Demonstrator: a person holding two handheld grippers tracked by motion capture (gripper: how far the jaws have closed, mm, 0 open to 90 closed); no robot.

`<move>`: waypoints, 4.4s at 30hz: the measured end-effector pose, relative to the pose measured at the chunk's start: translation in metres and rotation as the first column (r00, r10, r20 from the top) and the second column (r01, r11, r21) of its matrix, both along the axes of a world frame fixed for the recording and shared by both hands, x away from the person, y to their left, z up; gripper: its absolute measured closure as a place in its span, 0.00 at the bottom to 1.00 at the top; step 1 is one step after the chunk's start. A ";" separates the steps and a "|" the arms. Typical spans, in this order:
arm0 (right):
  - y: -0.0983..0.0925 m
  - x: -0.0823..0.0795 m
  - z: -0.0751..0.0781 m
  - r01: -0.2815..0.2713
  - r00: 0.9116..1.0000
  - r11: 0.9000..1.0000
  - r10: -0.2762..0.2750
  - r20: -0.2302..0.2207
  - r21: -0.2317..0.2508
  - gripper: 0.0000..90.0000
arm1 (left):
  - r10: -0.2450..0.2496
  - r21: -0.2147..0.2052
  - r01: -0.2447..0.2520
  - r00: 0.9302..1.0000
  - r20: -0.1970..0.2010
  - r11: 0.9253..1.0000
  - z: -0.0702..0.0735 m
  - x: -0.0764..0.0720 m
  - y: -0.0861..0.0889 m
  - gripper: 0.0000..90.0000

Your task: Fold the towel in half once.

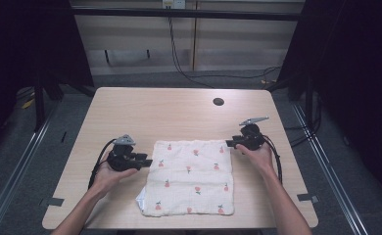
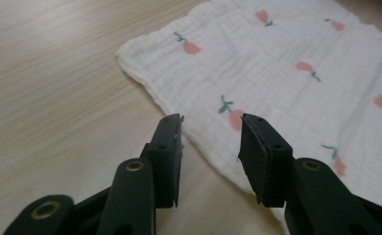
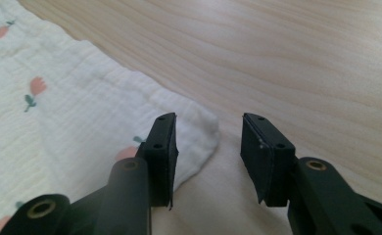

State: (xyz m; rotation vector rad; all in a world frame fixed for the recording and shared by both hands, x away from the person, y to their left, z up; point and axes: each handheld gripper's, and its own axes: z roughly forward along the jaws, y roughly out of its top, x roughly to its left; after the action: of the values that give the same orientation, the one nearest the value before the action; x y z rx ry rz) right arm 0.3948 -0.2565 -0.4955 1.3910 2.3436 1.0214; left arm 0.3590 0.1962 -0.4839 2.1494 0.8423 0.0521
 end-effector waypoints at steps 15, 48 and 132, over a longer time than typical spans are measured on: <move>0.006 0.012 -0.007 -0.009 1.000 1.000 0.009 -0.001 0.005 0.92 | 0.060 -0.024 -0.060 0.998 -0.010 0.998 0.000 0.045 -0.008 0.62; 0.011 0.006 0.001 -0.044 0.999 0.996 0.043 0.023 0.080 0.97 | 0.017 0.028 -0.017 1.000 -0.016 0.999 -0.019 0.076 -0.044 0.84; -0.015 -0.093 0.066 -0.232 0.962 0.944 0.188 0.198 0.234 0.99 | -0.103 -0.089 0.120 0.979 0.175 0.989 0.040 -0.026 -0.014 0.95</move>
State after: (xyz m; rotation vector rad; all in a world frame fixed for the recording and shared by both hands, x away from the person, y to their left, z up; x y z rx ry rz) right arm 0.3013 -0.2711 -0.4296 1.0895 2.3317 1.4872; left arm 0.3325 0.1822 -0.4442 2.0620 0.6127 0.1314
